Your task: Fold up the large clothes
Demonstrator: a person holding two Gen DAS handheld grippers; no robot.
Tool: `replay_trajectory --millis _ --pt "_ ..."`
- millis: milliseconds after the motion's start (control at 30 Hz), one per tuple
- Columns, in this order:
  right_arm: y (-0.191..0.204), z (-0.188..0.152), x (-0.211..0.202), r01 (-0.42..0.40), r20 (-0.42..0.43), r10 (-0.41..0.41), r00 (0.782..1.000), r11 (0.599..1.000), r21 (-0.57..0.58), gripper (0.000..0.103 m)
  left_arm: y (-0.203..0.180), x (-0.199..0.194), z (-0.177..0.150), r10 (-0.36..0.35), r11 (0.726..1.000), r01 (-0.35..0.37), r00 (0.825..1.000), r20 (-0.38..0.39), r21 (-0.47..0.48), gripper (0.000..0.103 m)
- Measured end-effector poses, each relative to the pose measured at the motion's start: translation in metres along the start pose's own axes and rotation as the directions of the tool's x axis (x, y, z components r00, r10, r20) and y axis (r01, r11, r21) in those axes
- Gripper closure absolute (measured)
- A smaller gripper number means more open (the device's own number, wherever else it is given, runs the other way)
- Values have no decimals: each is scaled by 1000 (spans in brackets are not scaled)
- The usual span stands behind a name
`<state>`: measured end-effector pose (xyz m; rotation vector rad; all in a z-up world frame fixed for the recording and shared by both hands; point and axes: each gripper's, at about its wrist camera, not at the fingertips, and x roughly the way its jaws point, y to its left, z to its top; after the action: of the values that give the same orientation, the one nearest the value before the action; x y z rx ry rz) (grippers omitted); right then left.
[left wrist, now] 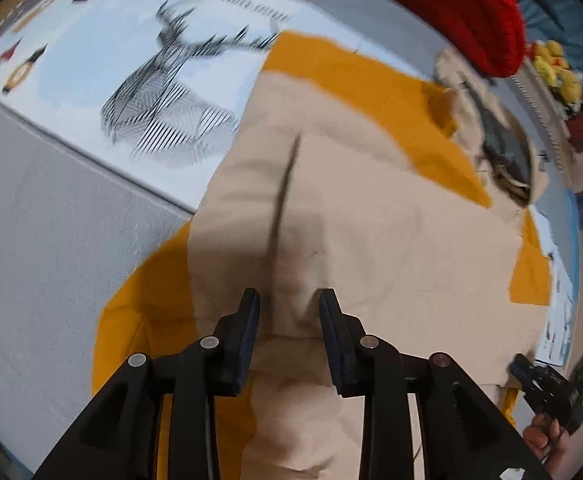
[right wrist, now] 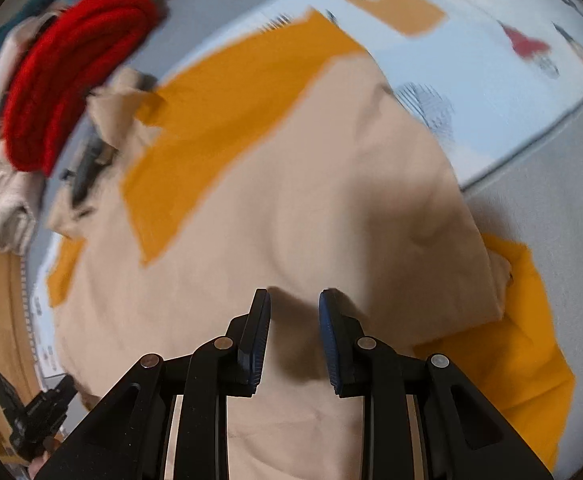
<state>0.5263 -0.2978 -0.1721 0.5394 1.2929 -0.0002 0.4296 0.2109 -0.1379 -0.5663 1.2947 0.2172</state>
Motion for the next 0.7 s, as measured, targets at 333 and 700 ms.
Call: replay_trajectory --millis 333,700 --pt "45 -5 -69 130 285 -69 956 971 -200 76 -40 -39 -8 25 983 -56 984 175 174 75" --pt "67 -54 -114 271 412 -115 904 898 -345 76 -68 -56 -41 -34 964 -28 974 225 266 73"
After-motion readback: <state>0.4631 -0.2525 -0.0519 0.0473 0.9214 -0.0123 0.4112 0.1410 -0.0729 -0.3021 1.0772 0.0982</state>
